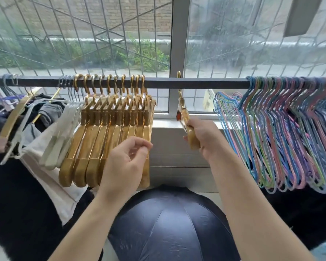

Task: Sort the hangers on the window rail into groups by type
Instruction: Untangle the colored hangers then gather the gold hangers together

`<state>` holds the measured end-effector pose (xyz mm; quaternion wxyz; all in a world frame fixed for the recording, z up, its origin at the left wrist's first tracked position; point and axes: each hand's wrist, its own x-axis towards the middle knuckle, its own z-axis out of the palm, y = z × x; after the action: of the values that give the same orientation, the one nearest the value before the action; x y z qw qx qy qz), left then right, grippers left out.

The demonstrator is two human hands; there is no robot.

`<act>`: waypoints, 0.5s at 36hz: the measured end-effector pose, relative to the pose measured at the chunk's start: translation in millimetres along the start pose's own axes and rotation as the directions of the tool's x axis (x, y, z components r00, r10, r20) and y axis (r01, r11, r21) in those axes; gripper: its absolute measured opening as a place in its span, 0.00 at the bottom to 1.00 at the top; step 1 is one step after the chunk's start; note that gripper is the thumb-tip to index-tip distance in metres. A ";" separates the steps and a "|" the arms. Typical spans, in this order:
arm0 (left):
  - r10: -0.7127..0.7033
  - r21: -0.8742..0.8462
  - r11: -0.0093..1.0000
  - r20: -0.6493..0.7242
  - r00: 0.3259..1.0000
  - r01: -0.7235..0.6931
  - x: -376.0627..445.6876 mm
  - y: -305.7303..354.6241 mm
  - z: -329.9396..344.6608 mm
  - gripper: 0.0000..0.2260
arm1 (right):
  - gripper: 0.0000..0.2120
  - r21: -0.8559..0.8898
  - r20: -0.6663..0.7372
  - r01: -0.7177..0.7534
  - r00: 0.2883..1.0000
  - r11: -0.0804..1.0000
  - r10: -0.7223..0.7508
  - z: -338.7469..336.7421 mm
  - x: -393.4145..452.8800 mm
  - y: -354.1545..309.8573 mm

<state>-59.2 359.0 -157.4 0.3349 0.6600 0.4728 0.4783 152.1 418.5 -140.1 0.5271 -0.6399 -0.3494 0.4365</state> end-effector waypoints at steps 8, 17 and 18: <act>-0.518 0.017 0.817 0.458 0.722 0.576 -58.6 -61.9 89.8 0.10 | 0.08 -0.304 0.125 -0.265 0.941 0.915 0.314 -57.2 -23.7 85.5; -0.699 0.429 0.713 0.385 0.602 0.554 -81.3 -263.9 111.7 0.46 | 0.13 -0.551 0.510 -0.128 0.730 0.825 0.454 -98.7 -90.4 95.6; -0.680 0.440 0.730 0.395 0.618 0.522 -85.9 -262.2 106.3 0.36 | 0.15 -0.505 0.552 -0.153 0.700 0.850 0.454 -102.7 -94.0 98.9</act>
<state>-46.2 365.1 -452.7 0.4963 0.6062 0.6185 0.0613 210.8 275.4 -212.5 0.1386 -0.5942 -0.4828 0.6282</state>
